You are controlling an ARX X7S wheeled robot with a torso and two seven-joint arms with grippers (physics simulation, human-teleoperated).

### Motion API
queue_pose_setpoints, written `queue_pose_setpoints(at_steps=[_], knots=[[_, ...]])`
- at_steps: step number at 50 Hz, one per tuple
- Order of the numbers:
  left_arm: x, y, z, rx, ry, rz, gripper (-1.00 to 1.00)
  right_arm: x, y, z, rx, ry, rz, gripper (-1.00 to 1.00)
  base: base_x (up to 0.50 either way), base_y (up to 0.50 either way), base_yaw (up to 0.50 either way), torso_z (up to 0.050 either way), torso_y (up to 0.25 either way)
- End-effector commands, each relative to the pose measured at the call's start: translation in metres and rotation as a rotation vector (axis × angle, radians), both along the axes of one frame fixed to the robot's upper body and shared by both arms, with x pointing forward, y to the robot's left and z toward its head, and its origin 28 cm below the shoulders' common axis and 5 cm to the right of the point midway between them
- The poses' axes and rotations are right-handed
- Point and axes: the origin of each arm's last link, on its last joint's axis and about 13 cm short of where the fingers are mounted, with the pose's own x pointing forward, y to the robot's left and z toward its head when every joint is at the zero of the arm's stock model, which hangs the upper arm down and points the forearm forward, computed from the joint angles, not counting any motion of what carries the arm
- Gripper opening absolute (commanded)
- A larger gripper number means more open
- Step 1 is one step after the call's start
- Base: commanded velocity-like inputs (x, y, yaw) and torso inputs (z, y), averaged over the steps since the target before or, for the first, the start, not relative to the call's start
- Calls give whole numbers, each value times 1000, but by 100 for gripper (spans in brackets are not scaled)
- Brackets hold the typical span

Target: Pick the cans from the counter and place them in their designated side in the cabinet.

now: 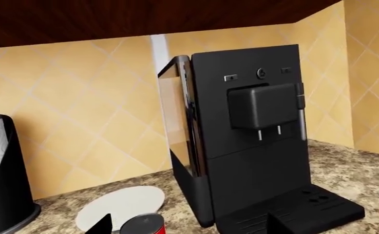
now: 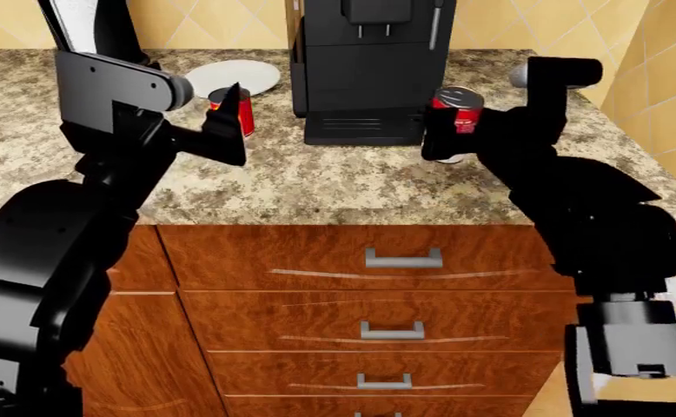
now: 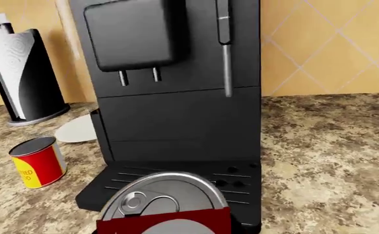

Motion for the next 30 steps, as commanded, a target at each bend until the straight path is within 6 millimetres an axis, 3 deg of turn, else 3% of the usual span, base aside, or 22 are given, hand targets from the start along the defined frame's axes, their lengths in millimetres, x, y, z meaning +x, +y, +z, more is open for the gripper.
queue_pose_setpoints(at_steps=[1,9,23,30], knots=[[2,2,9,-22,-21,16,100,-49,-2,68,-84,-165,-13,-100,0,0,0,0,0],[3,6,19,-44,-44,37,100,-76,-8,117,-128,-188,-107,-100,0,0,0,0,0],[7,8,32,-63,-68,73,100,-90,-6,156,-201,-270,-158,-100,0,0,0,0,0],[15,12,48,-97,-100,162,100,-98,-12,209,-207,-302,-226,-100,0,0,0,0,0]])
